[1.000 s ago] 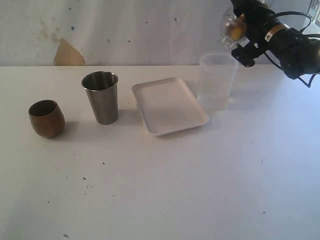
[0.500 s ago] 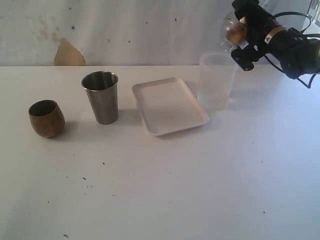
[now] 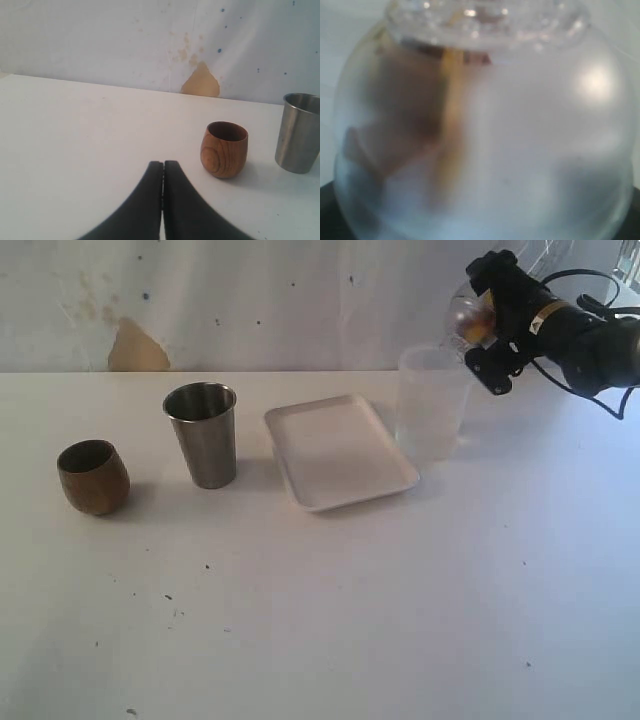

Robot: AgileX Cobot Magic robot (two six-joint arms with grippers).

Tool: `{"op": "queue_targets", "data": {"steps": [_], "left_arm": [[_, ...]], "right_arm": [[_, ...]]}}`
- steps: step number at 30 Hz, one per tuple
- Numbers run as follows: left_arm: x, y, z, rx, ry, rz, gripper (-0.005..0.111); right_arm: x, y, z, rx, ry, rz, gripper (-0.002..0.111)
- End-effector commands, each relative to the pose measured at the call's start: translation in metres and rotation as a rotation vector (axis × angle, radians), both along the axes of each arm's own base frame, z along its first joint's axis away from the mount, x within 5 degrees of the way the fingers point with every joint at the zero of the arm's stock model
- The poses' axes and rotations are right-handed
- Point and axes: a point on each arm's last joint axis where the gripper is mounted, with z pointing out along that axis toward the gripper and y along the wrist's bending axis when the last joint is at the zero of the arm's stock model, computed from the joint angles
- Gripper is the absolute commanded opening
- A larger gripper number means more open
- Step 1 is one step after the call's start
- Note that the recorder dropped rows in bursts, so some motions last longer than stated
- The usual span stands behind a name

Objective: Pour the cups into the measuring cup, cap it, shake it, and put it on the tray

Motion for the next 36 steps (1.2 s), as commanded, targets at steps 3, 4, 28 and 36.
{"op": "queue_targets", "data": {"steps": [3,4,28,36], "left_arm": [[0.0,0.0,0.0,0.0,-0.01,-0.002,0.001],[0.0,0.0,0.0,0.0,-0.01,-0.002,0.001],[0.0,0.0,0.0,0.0,-0.01,-0.002,0.001],[0.0,0.0,0.0,0.0,-0.01,-0.002,0.001]], "right_arm": [[0.0,-0.001,0.009,0.005,-0.026,-0.003,0.0],[0.0,-0.001,0.008,0.004,-0.021,-0.005,0.0],[0.0,0.0,0.015,0.467,-0.066,0.003,0.0],[-0.002,0.004,0.033,0.856,-0.204,0.112,0.0]]}}
